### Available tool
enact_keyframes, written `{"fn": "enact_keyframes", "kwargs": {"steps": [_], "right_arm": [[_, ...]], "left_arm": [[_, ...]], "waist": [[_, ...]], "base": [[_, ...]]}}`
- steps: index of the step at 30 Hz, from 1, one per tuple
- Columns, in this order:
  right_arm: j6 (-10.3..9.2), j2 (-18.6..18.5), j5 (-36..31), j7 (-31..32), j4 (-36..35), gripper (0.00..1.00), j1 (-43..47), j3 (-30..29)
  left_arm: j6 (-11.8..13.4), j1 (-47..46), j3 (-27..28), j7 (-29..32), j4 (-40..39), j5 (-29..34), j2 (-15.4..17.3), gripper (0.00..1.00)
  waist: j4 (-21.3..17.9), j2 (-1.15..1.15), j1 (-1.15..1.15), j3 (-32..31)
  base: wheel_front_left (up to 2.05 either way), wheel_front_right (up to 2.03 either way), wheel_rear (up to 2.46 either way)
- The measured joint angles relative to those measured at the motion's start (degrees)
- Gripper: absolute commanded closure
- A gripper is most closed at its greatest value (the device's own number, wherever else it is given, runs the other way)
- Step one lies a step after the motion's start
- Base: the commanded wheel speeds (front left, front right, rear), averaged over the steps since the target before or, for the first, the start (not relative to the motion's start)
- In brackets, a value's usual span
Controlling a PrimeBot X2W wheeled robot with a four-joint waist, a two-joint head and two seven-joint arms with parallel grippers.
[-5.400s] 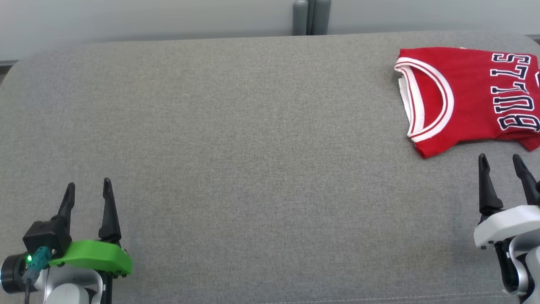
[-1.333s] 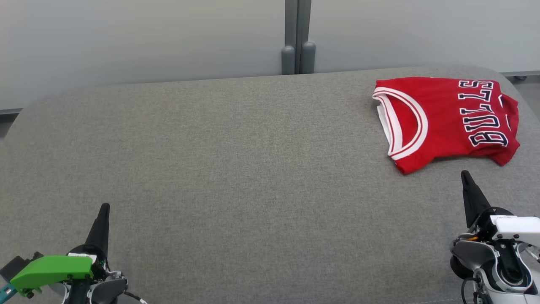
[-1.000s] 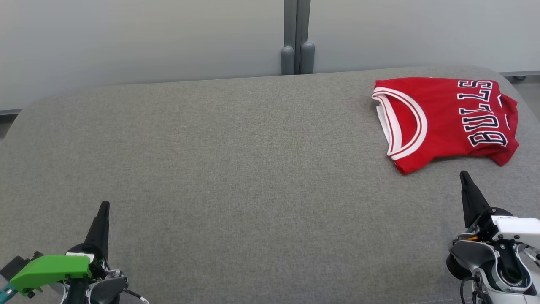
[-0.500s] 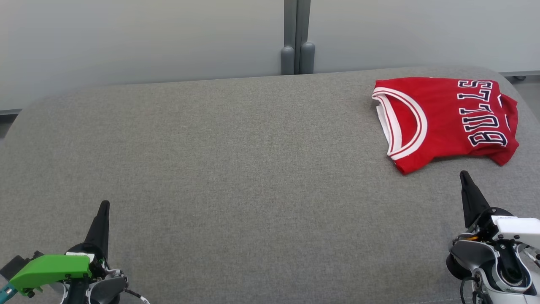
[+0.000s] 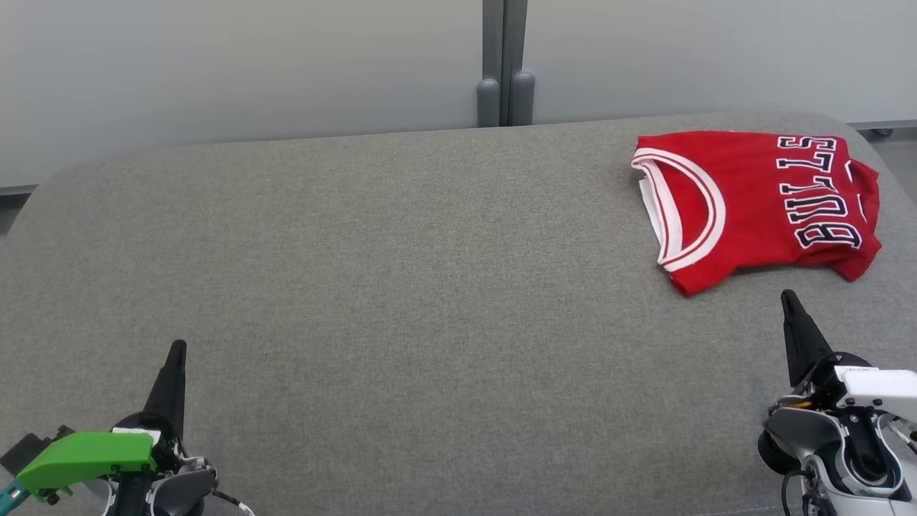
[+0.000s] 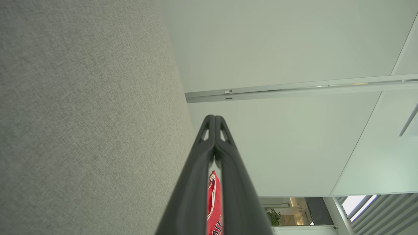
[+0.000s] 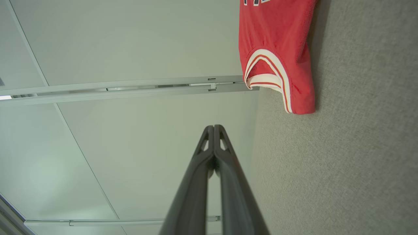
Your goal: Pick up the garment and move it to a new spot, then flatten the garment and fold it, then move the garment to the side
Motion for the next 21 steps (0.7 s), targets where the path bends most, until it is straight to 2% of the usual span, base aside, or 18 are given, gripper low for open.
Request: {"fn": "enact_keyframes", "kwargs": {"steps": [21], "right_arm": [[0.01, 0.0, 0.0, 0.0, 0.0, 1.0, 0.0, 0.0]], "left_arm": [[0.0, 0.0, -0.1, -0.1, -0.1, 0.0, 0.0, 1.0]], "waist": [[0.0, 0.0, 0.0, 0.0]], "base": [[0.0, 0.0, 0.0]]}}
